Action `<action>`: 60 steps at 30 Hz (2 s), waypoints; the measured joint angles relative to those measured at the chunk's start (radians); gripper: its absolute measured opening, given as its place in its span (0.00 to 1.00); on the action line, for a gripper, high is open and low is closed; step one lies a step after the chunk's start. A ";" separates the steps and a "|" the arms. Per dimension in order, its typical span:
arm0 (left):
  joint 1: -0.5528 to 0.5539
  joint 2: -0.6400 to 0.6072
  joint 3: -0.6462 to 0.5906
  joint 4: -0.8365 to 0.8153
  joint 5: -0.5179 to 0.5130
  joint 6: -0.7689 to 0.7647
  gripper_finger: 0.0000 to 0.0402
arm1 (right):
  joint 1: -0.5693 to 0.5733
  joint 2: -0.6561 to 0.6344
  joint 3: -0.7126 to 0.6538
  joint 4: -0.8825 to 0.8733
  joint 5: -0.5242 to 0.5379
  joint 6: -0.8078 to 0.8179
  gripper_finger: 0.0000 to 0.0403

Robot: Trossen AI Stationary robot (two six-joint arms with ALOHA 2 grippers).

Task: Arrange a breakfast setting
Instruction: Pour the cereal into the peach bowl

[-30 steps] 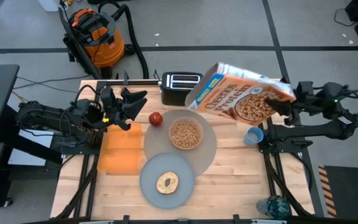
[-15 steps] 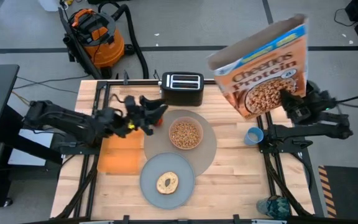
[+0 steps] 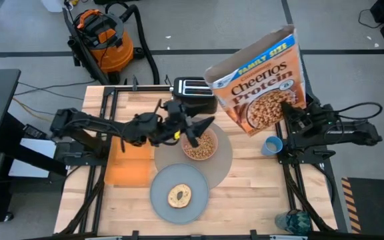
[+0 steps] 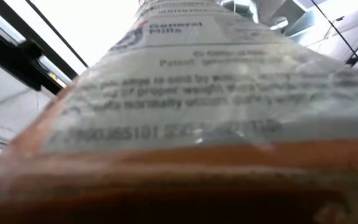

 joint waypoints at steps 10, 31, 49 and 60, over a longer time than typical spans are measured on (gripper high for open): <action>0.035 0.161 0.191 -0.010 0.038 0.034 0.79 | -0.001 0.036 0.000 0.005 -0.007 -0.018 0.51; 0.098 0.124 0.216 0.092 0.175 0.077 0.29 | 0.000 0.038 0.000 -0.090 -0.009 -0.079 0.55; 0.145 -0.162 0.215 -0.525 0.167 0.223 0.03 | 0.000 0.024 0.201 -0.667 0.038 -0.369 0.89; 0.144 -0.394 0.215 -1.251 -0.252 0.087 0.03 | 0.000 0.026 0.247 -0.736 0.119 -0.373 0.90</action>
